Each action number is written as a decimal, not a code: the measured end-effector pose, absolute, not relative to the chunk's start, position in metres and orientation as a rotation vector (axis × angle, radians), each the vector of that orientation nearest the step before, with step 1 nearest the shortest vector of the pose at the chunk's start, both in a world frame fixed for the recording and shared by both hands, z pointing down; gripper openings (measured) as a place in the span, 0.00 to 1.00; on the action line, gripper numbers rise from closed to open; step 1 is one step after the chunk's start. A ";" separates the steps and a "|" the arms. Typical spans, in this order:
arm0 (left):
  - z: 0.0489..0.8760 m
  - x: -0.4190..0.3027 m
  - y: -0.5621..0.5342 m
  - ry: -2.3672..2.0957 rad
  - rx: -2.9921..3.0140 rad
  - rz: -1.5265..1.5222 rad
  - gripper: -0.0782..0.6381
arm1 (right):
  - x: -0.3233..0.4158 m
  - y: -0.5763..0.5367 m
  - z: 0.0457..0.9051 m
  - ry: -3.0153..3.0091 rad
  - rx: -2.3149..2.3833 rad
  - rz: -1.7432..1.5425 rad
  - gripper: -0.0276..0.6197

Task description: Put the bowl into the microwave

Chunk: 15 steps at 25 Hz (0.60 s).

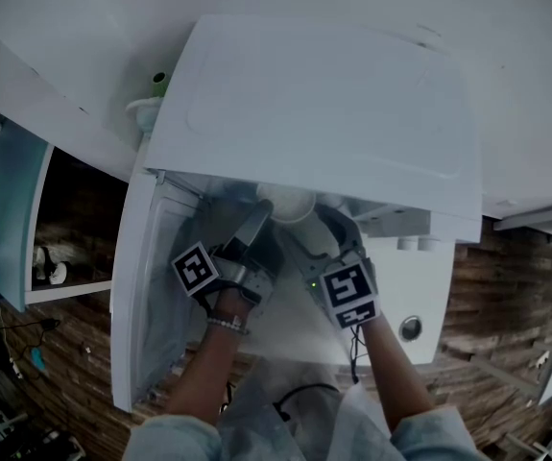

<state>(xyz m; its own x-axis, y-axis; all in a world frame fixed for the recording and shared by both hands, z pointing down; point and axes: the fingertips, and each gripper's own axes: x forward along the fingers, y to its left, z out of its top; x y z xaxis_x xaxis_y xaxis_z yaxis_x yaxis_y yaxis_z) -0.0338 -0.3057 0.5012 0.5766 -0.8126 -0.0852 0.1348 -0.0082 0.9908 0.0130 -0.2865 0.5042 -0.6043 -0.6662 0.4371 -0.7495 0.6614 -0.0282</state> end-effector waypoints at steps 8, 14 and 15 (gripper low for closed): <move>0.501 -0.034 -0.309 -0.628 1.406 -0.853 0.46 | 0.012 -0.284 0.499 -2.510 1.171 0.400 0.50; 0.501 -0.030 -0.313 -0.624 1.410 -0.825 0.46 | 0.020 -0.292 0.501 -2.471 1.230 0.412 0.43; 0.502 -0.030 -0.314 -0.627 1.408 -0.821 0.46 | 0.020 -0.292 0.503 -2.455 1.233 0.412 0.43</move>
<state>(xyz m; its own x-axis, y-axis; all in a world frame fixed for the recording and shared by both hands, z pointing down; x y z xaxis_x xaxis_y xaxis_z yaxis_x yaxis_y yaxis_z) -0.0301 -0.3138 0.5017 0.5891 -0.8029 -0.0916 0.1226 -0.0232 0.9922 0.0203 -0.2922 0.5028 -0.5537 -0.7058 0.4418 -0.8114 0.5765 -0.0960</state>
